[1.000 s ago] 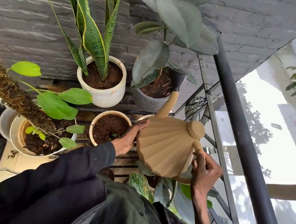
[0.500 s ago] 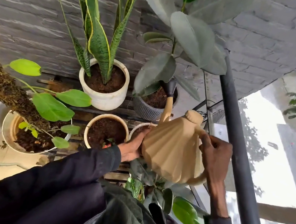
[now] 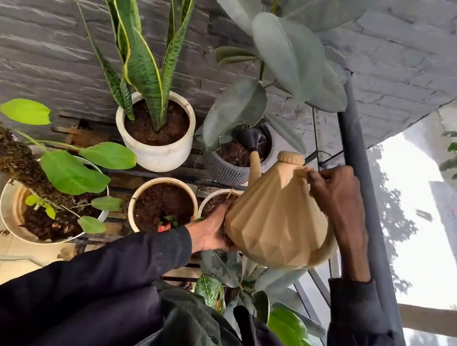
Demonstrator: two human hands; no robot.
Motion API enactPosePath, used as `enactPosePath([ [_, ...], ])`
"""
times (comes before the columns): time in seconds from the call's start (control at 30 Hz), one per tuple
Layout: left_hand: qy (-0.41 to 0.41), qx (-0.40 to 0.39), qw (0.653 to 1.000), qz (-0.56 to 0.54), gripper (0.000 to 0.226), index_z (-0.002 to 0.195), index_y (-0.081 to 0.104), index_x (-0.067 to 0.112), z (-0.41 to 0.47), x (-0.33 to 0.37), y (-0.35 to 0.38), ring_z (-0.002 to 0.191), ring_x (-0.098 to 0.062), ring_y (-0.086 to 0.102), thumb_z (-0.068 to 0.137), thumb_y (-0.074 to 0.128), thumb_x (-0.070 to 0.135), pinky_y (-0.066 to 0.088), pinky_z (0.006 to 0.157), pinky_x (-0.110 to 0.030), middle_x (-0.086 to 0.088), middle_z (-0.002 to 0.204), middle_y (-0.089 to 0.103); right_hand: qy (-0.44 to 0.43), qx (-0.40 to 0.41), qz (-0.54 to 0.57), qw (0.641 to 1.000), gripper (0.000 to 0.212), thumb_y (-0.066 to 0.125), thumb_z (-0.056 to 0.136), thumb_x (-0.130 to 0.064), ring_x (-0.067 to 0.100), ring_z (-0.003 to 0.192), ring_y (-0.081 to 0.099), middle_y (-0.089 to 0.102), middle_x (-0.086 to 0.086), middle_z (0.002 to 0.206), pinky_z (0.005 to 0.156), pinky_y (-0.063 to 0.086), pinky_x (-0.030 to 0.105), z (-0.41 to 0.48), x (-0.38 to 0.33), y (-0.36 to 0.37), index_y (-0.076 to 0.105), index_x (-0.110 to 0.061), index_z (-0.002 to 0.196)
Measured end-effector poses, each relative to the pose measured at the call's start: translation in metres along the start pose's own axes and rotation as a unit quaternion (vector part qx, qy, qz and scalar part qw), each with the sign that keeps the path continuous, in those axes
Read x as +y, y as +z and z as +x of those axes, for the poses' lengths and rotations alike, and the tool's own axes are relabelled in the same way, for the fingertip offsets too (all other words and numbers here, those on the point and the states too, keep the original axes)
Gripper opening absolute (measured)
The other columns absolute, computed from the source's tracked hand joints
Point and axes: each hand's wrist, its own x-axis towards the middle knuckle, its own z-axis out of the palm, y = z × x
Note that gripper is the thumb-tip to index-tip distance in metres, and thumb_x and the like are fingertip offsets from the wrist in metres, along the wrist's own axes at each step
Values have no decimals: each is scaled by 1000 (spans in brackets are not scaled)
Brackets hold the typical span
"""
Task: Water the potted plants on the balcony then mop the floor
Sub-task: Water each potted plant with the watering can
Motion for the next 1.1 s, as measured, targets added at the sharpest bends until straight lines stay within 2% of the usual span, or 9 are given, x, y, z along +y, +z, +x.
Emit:
enactPosePath([
  [0.03,-3,0,1000,-1,62,114,67,14,-1,1,0,86,-28,65,95,45,69,59,61,-37,-13,96,71,2,-3,2,1000,43,63,104,-31,47,79,70,73,29,83,71,60,56,1,-2,-1,70,10,94],
  [0.1,-8,0,1000,0,62,113,67,13,-3,1,0,83,-27,65,94,46,68,60,55,-36,-13,93,71,3,-8,2,1000,43,63,104,-30,48,77,71,73,29,82,70,61,56,2,-7,-4,70,11,95],
  [0.27,-12,1,1000,2,63,116,66,13,-5,2,0,86,-28,65,93,47,68,59,62,-35,-13,96,71,17,-27,-4,999,45,65,104,-31,52,81,70,73,31,85,74,61,61,3,-16,-8,70,13,96],
  [0.5,-17,0,1000,-11,61,113,65,11,-11,1,0,81,-29,64,90,54,67,59,53,-39,-14,92,69,6,-31,-15,999,46,65,104,-28,49,70,68,72,34,81,70,61,59,-1,-26,-13,70,16,91],
  [0.6,-17,7,1000,-5,65,122,64,12,-11,1,0,85,-30,63,91,53,67,60,55,-39,-14,99,68,16,-34,-17,999,45,65,104,-29,51,76,70,73,31,80,72,62,60,-2,-29,-14,71,14,90],
  [0.77,-6,17,1000,1,70,135,60,11,-12,0,0,90,-29,62,93,50,66,54,72,-41,-14,120,63,24,-40,-25,999,47,65,104,-32,49,77,70,73,28,80,74,62,59,-3,-29,-15,70,12,88],
  [0.9,-5,17,1000,-5,63,125,63,13,-14,-2,1,86,-29,61,93,51,66,53,69,-40,-13,104,66,24,-42,-29,998,46,64,104,-32,50,79,70,73,28,83,78,62,60,-3,-26,-13,69,12,91],
  [1.0,-3,12,1000,-4,66,126,64,12,-15,-3,2,88,-29,62,92,52,67,53,69,-41,-14,110,67,15,-38,-34,999,46,64,104,-31,49,78,70,73,28,82,78,62,59,-3,-23,-13,69,13,91],
  [1.1,0,4,1000,2,63,120,64,13,-15,-5,3,89,-30,62,91,51,68,54,66,-40,-14,101,67,8,-34,-32,999,45,64,104,-32,49,82,70,73,27,85,79,62,56,-2,-19,-12,69,10,90],
])
